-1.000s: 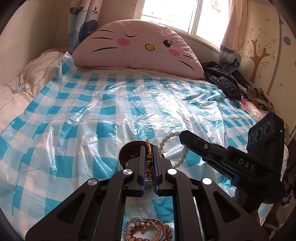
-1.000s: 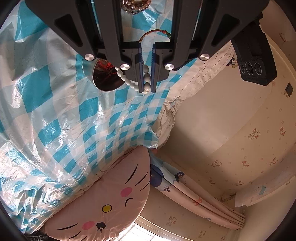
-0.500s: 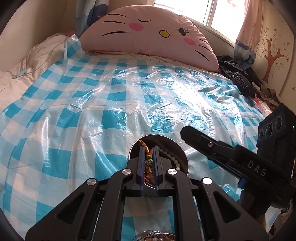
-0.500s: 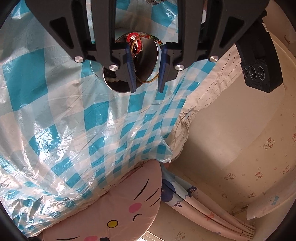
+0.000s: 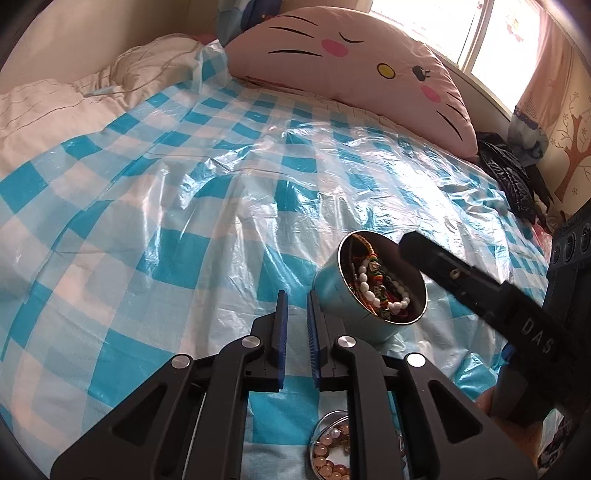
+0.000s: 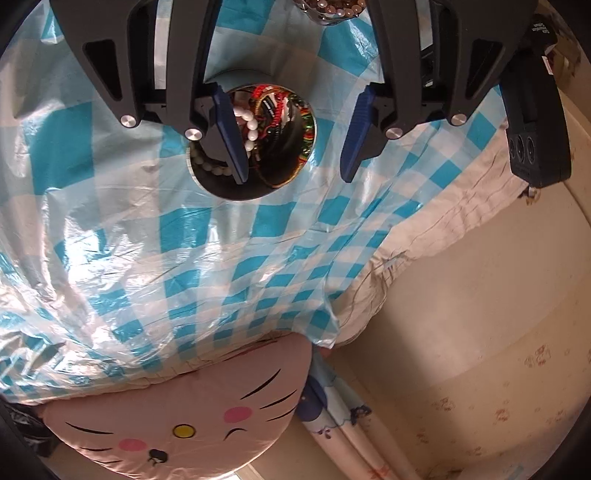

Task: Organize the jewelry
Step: 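Move the left gripper back over the remaining bracelet pile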

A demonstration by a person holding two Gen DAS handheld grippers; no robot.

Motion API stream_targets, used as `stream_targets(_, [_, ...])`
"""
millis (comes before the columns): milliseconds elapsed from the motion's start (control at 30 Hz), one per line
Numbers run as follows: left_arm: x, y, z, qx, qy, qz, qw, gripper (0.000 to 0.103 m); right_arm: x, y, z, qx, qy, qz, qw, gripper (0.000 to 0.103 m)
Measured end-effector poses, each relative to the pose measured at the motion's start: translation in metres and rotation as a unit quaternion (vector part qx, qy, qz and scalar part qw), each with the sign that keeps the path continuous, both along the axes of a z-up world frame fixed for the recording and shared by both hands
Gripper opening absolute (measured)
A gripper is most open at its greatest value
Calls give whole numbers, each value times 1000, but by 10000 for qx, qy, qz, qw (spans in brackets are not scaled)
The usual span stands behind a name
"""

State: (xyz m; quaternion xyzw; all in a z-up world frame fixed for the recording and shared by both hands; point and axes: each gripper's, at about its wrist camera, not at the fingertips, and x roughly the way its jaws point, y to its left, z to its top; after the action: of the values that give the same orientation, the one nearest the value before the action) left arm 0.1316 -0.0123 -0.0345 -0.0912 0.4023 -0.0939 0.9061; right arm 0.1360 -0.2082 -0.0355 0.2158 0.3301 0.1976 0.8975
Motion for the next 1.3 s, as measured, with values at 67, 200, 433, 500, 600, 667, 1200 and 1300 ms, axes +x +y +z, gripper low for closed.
stream_targets(67, [-1,5,3,50,-129,134,9998,10,8,21,-4,-391,135,164,9990,51])
stream_targets(200, [1,10,3,127,-198,237,9994,11,13,32,-14,-947,348,111,9948,24])
stream_targets(433, [0,-2,2,274,-203,40,9994,17,9,0,-13,-1774,436,-823,9797,35])
stream_targets(500, [-2,-6,2,307,-227,-35,9993,19,10,-6,-16,-1733,496,-896,9795,39])
stream_targets(600, [-3,-9,3,283,-207,-187,9992,20,8,-14,-15,-1661,458,-998,9800,40])
stream_targets(667, [-5,-11,1,236,-145,-313,9991,20,4,-22,-11,-1504,365,-1091,9819,42])
stream_targets(1200, [-95,-56,-10,719,146,-1945,9782,47,-66,-48,-10,-641,727,-1079,9894,67])
stream_targets(1300, [-106,-68,-11,911,109,-2234,9704,54,-75,-49,-11,-652,756,-1109,9888,68])
